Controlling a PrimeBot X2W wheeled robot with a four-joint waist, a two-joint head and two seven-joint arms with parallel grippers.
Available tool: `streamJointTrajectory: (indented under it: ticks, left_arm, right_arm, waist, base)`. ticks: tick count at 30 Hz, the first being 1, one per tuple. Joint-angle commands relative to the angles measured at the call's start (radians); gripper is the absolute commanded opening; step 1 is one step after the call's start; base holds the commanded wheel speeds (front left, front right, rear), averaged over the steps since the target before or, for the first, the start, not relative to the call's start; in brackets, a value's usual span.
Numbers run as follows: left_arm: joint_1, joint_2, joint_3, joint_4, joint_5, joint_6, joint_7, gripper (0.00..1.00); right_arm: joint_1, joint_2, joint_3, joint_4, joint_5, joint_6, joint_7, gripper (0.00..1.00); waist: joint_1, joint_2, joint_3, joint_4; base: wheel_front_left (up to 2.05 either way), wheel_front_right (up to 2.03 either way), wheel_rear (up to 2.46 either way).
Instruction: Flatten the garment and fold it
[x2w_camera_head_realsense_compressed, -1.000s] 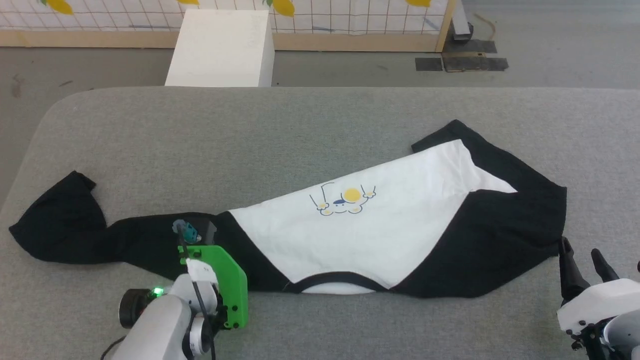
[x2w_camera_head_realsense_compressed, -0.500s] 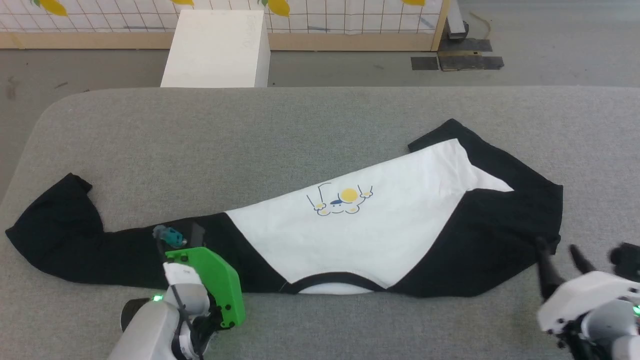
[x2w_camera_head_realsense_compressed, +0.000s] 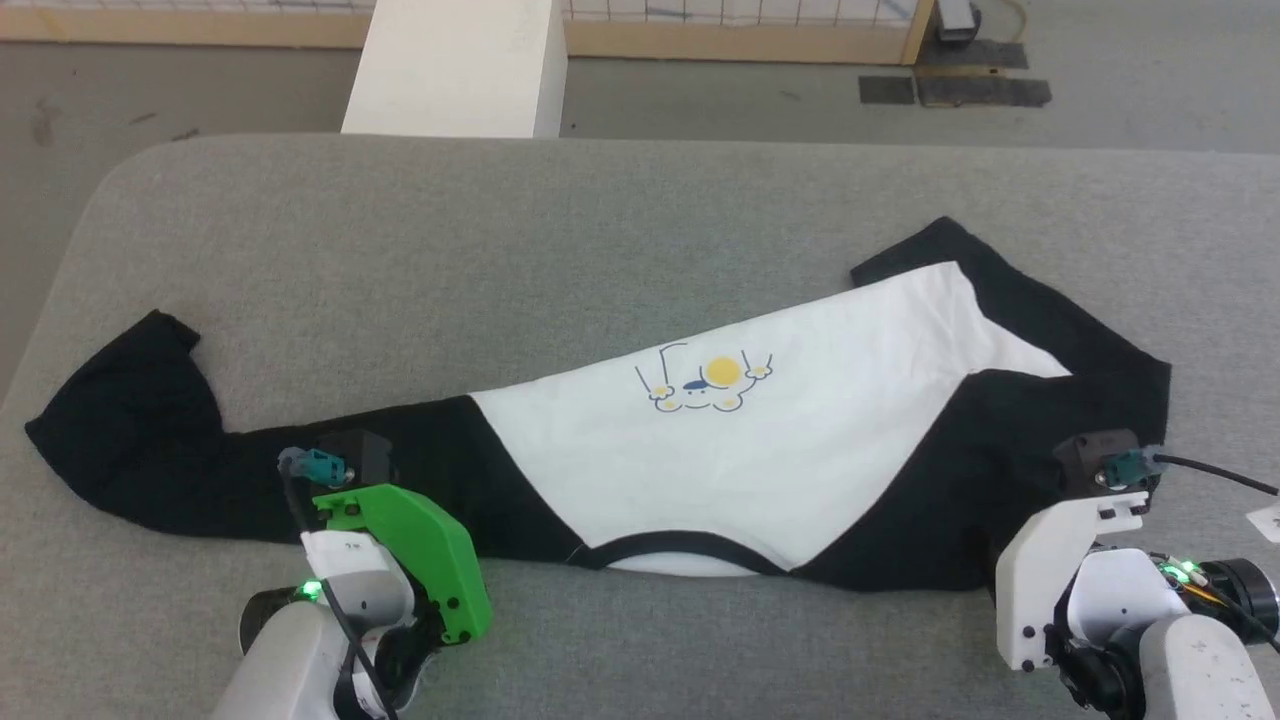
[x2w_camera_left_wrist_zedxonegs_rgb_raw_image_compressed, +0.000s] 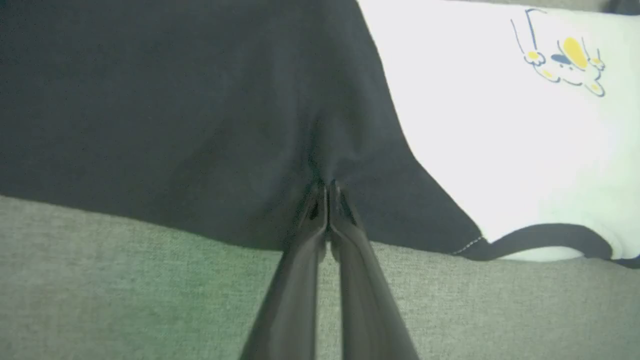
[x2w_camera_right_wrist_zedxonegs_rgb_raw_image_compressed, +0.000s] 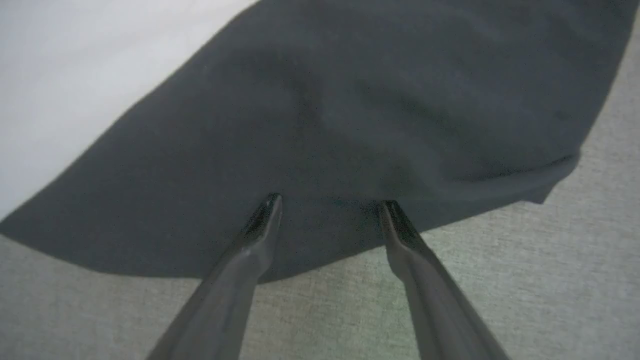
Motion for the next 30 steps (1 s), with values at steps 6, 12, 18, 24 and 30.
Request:
streamJointTrajectory:
  ticks: [6,12,18,24,30]
  left_arm:
    - [-0.005,-0.013,-0.017,-0.005,-0.001,-0.012,0.001,0.0]
    - [-0.007,-0.02,-0.019,0.005,-0.012,-0.022,-0.009,0.0]
    - [-0.003,-0.03,-0.006,-0.014,-0.035,-0.037,-0.04,0.0]
    - [-0.013,-0.039,0.048,-0.098,-0.096,-0.063,-0.08,0.0]
    - [-0.1,-0.042,0.122,-0.229,-0.168,-0.09,-0.1,0.0]
  right_arm:
    - [-0.001,0.0,0.031,0.027,-0.021,-0.001,0.116,1.0]
    - [0.004,0.0,0.022,0.021,-0.008,-0.001,0.155,0.0]
    - [0.008,0.0,-0.004,-0.025,0.032,-0.001,0.127,0.0]
    - [0.009,0.0,-0.021,-0.15,0.131,-0.001,0.121,0.0]
    - [-0.065,-0.005,-0.057,-0.338,0.238,-0.001,0.138,0.0]
  waist:
    - [0.0,0.0,0.041,0.033]
    - [0.0,0.0,0.048,0.036]
    - [0.0,0.0,0.029,0.029]
    - [0.0,0.0,-0.019,0.017]
    - [0.0,0.0,-0.082,0.004]
  base:
    - [0.0,0.0,0.0]
    - [0.0,0.0,0.0]
    - [0.0,0.0,0.0]
    - [0.0,0.0,0.0]
    - [0.0,0.0,0.0]
